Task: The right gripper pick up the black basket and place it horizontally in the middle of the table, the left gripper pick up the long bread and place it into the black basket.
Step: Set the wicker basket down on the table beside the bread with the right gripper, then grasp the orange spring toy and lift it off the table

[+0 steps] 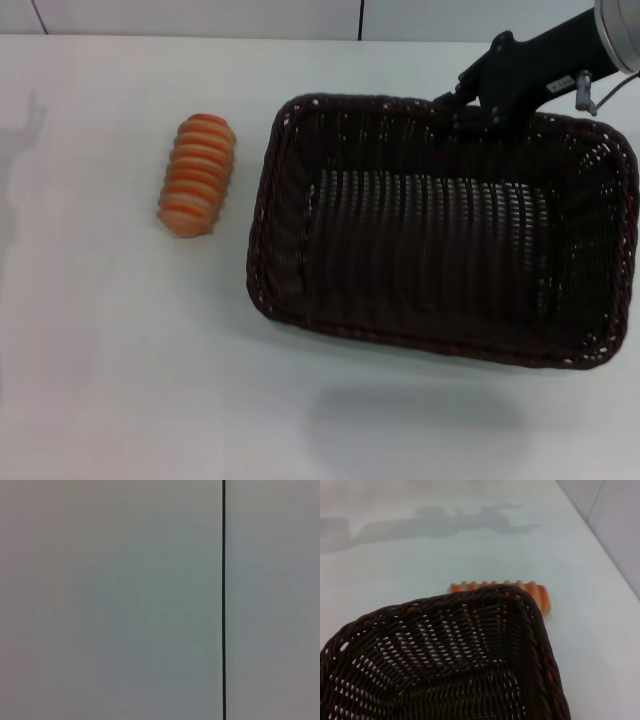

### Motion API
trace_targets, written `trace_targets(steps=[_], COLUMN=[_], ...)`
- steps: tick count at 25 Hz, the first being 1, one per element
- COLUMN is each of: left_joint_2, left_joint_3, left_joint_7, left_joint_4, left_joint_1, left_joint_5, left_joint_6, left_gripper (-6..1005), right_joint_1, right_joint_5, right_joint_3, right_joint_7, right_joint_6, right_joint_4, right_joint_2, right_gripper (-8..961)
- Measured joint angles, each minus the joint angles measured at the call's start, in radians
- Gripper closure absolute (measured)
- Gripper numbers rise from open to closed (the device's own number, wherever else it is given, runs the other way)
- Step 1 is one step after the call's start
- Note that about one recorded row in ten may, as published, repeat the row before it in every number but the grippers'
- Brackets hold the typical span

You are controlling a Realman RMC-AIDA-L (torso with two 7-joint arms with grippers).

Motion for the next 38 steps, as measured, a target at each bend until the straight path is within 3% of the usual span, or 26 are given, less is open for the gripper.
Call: trace_targets(steps=[7,17,26,29,32,36,38], left_joint_2=[0.000,0.000,0.000,0.001,0.001,0.002,0.002], left_joint_3=[0.000,-0.003,-0.010,-0.010,-0.010,-0.011,-0.011], left_joint_7=[0.001,0.004,0.005,0.005,0.005,0.005,0.005], left_joint_4=[0.000,0.002,0.003,0.003,0.005,0.013,0.013], left_joint_1=[0.002,-0.008,-0.010,-0.011,-0.014,-0.021,-0.022], left_joint_5=[0.000,0.000,0.000,0.000,0.000,0.000,0.000], left_joint_6=[0.000,-0.002,-0.007,-0.007,-0.009,-0.009,-0.009], left_gripper=[155,155,155,155,155,155,155], right_joint_1=[0.004,0.007,-0.003,-0.023,-0.095,-0.239,-0.322], right_joint_5=[0.000,0.000,-0.001,-0.002,-0.007,-0.059,-0.085], right_joint_3=[-0.018,-0.125,-0.130,-0.130,-0.132,-0.143,-0.187], right_joint_7=[0.027,0.057,0.094,0.135,0.210,0.254,0.297], right_joint_6=[-0.040,-0.119,-0.170,-0.180,-0.209,-0.299,-0.369], right_joint_4=[0.012,0.022,0.079,0.162,0.349,0.649,0.769], right_joint_2=[0.004,0.017,0.025,0.034,0.058,0.137,0.161], right_gripper=[750,684,646,630,623,613,608])
